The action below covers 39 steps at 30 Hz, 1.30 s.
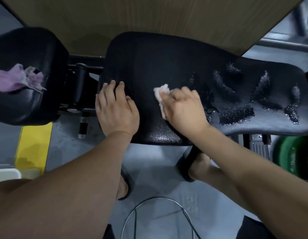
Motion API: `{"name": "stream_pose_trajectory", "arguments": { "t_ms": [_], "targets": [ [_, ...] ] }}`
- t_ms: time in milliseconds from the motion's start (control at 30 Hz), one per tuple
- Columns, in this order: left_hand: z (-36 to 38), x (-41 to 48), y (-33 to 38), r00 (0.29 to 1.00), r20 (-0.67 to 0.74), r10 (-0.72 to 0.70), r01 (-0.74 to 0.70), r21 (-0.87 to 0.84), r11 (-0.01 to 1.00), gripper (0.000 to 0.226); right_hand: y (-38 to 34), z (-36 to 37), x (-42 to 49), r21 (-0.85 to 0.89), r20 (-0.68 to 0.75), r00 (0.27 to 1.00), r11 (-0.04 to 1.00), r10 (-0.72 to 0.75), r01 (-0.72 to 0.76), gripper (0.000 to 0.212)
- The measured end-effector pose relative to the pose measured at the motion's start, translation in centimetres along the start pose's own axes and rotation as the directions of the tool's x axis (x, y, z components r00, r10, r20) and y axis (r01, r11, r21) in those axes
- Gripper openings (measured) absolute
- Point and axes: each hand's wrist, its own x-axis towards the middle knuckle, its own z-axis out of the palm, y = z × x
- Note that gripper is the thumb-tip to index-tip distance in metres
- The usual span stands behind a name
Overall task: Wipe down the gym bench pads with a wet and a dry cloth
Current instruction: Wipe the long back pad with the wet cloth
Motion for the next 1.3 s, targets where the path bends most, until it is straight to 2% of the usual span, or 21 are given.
{"name": "stream_pose_trajectory", "arguments": {
  "t_ms": [67, 100, 233, 300, 400, 500, 567, 633, 733, 800, 867, 967, 1067, 1133, 1200, 1233, 1300],
  "targets": [
    [-0.1, 0.0, -0.1, 1.0, -0.002, -0.001, 0.001, -0.007, 1.0, 0.048, -1.4, 0.1, -0.3, 0.001, -0.005, 0.989, 0.989, 0.146, -0.146, 0.024],
    [-0.2, 0.0, -0.1, 1.0, 0.001, 0.0, 0.0, -0.009, 1.0, 0.048, -2.6, 0.0, -1.1, 0.017, 0.001, 0.987, 0.987, 0.161, -0.161, 0.024],
    [-0.4, 0.0, -0.1, 1.0, 0.012, 0.007, -0.007, -0.027, 1.0, 0.05, -6.6, -1.3, -6.0, 0.104, 0.051, 0.997, 0.993, 0.051, -0.057, 0.035],
    [-0.5, 0.0, -0.1, 1.0, 0.01, 0.015, -0.015, -0.035, 0.999, 0.051, -6.1, -1.8, -7.7, 0.12, 0.039, 0.998, 0.991, 0.053, -0.058, 0.036],
    [-0.6, -0.1, -0.2, 1.0, 0.015, 0.022, -0.022, -0.023, 1.0, 0.052, -3.8, -2.3, -9.6, 0.069, 0.018, 0.974, 0.972, 0.225, -0.226, 0.033],
    [-0.6, -0.2, -0.1, 1.0, 0.017, 0.025, -0.025, -0.01, 1.0, 0.052, -5.6, -2.1, -10.0, 0.036, 0.006, 0.896, 0.895, 0.445, -0.445, 0.035],
    [-0.6, -0.2, -0.1, 0.999, 0.024, 0.027, -0.027, -0.009, 1.0, 0.052, -8.3, -1.4, -9.3, 0.098, 0.025, 0.895, 0.89, 0.445, -0.445, 0.035],
    [-0.7, -0.3, -0.1, 0.999, 0.02, 0.032, -0.032, -0.008, 0.999, 0.051, -9.7, -1.2, -8.8, 0.156, 0.038, 0.922, 0.909, 0.385, -0.386, 0.041],
    [-0.8, -0.2, 0.0, 0.999, 0.022, 0.036, -0.035, -0.014, 0.999, 0.05, -8.1, -2.2, -9.3, 0.163, 0.042, 0.939, 0.925, 0.341, -0.343, 0.043],
    [-1.0, -0.3, 0.2, 0.999, 0.028, 0.039, -0.038, -0.013, 0.999, 0.049, -6.2, -2.8, -10.2, 0.113, 0.063, 0.923, 0.916, 0.38, -0.385, 0.034],
    [-1.1, -0.3, 0.3, 0.998, 0.037, 0.048, -0.047, -0.015, 0.999, 0.049, -4.3, -3.1, -10.8, 0.106, 0.083, 0.869, 0.863, 0.488, -0.495, 0.032],
    [-1.2, -0.6, 0.3, 0.993, 0.05, 0.108, -0.107, -0.021, 0.994, 0.048, -3.1, -3.6, -11.7, 0.166, 0.17, 0.78, 0.762, 0.603, -0.625, 0.042],
    [-1.2, -1.5, 2.0, 0.962, 0.061, 0.264, -0.258, -0.096, 0.961, 0.045, -3.6, -4.1, -12.5, 0.26, 0.225, 0.824, 0.783, 0.52, -0.565, 0.067],
    [-1.0, -2.5, 3.9, 0.928, 0.097, 0.36, -0.34, -0.177, 0.924, 0.045, -3.7, -4.3, -12.9, 0.314, 0.241, 0.828, 0.766, 0.507, -0.561, 0.064],
    [-0.3, -3.4, 5.2, 0.892, 0.147, 0.427, -0.4, -0.183, 0.898, 0.046, -3.3, -4.4, -13.3, 0.384, 0.208, 0.784, 0.688, 0.585, -0.615, 0.046],
    [0.1, -3.7, 5.4, 0.882, 0.16, 0.443, -0.423, -0.146, 0.894, 0.046, -3.0, -4.4, -13.7, 0.427, 0.19, 0.726, 0.61, 0.661, -0.667, 0.038],
    [0.5, -4.1, 5.4, 0.88, 0.162, 0.446, -0.439, -0.078, 0.895, 0.048, -2.5, -4.4, -14.9, 0.535, 0.195, 0.518, 0.352, 0.833, -0.768, 0.031]
  ]
}}
